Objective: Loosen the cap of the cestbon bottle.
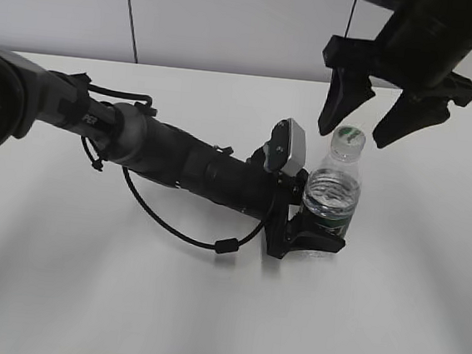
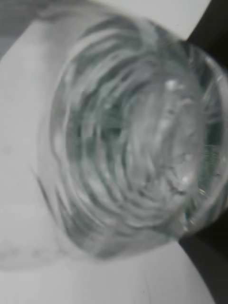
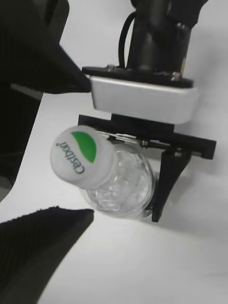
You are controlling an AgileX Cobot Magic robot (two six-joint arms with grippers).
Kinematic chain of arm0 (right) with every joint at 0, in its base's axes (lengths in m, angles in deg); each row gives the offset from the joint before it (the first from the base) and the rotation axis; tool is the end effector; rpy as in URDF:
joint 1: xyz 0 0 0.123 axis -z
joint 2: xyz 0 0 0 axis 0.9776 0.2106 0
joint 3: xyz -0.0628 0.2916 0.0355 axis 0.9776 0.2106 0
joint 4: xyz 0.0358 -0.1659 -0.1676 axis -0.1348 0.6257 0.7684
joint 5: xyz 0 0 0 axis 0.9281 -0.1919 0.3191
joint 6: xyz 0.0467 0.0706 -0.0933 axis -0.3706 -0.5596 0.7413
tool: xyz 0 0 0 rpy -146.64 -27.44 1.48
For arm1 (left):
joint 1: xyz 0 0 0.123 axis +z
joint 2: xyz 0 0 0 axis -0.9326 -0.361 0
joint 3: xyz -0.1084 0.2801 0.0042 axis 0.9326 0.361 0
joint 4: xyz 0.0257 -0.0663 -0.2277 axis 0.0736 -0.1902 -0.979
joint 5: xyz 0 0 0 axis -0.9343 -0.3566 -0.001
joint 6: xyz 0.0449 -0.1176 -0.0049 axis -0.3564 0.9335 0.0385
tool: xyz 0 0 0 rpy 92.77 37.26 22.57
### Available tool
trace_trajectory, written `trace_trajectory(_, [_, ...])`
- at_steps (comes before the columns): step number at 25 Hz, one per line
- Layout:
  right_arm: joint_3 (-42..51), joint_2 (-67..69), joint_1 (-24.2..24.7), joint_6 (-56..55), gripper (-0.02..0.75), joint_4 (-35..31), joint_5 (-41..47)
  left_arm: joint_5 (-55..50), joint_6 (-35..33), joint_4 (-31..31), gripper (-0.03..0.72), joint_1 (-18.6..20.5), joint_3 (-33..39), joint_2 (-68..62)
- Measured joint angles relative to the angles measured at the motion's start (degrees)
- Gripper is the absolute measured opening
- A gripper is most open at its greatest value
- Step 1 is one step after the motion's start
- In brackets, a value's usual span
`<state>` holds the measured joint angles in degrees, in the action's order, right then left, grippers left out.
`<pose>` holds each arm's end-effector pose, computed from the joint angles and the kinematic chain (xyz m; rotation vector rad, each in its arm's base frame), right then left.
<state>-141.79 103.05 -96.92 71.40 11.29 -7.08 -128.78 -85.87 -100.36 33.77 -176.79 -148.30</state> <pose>0.3326 0.1544 0.2634 -0.2564 2.9574 0.5149 0.3456 -0.3632 0.0642 1.5427 1.4273 -1.0135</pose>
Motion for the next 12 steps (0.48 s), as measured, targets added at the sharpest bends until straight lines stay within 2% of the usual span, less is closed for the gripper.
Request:
trace_trajectory(7, [0.0, 0.85, 0.0, 0.5, 0.547, 0.24, 0.77, 0.0, 0.0, -0.02, 0.503, 0.0, 0.0, 0.0])
trace_trajectory(10, [0.0, 0.85, 0.0, 1.39, 0.468, 0.24, 0.71, 0.0, 0.0, -0.02, 0.503, 0.0, 0.0, 0.0])
trace_trajectory(12, [0.0, 0.85, 0.0, 2.24, 0.383, 0.24, 0.65, 0.0, 0.0, -0.02, 0.503, 0.0, 0.0, 0.0])
